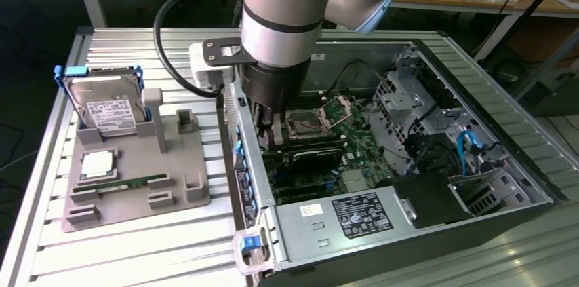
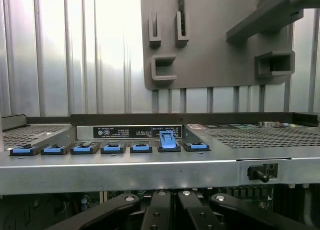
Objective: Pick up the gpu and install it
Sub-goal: 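Press down on the gpu until it lock into place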
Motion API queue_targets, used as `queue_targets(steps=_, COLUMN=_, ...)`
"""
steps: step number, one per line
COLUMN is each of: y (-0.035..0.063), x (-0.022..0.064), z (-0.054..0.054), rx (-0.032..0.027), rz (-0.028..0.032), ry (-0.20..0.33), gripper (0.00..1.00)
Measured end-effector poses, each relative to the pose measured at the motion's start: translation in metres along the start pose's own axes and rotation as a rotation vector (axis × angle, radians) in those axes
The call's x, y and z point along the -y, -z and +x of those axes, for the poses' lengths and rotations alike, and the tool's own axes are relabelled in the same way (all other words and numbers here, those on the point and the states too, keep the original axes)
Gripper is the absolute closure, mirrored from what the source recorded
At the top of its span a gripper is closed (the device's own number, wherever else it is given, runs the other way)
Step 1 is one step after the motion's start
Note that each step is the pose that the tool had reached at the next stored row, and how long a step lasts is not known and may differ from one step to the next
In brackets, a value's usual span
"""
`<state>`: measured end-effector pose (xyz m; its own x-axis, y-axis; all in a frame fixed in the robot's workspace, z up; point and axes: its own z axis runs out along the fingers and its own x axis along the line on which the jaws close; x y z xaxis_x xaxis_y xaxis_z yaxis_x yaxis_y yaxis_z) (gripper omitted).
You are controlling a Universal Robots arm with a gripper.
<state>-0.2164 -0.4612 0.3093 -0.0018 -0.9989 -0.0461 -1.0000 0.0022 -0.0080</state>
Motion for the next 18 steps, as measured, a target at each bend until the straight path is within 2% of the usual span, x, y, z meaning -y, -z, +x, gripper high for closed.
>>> queue_targets(steps=6, y=-0.0001, x=-0.0001, z=0.0, rx=0.0001, rz=0.0004, ry=0.0, gripper=0.89)
queue_targets(steps=9, y=-0.0043, x=-0.0002, z=0.0004, rx=-0.0016, rz=-0.0009, ry=0.0, gripper=0.89)
queue_targets(steps=14, y=-0.0073, x=-0.0004, z=0.0002, rx=0.0026, rz=0.0019, ry=0.0, gripper=0.89)
queue_targets(steps=18, y=-0.0035, x=0.0002, z=0.0002, rx=0.0, rz=-0.0003, ry=0.0, gripper=0.89)
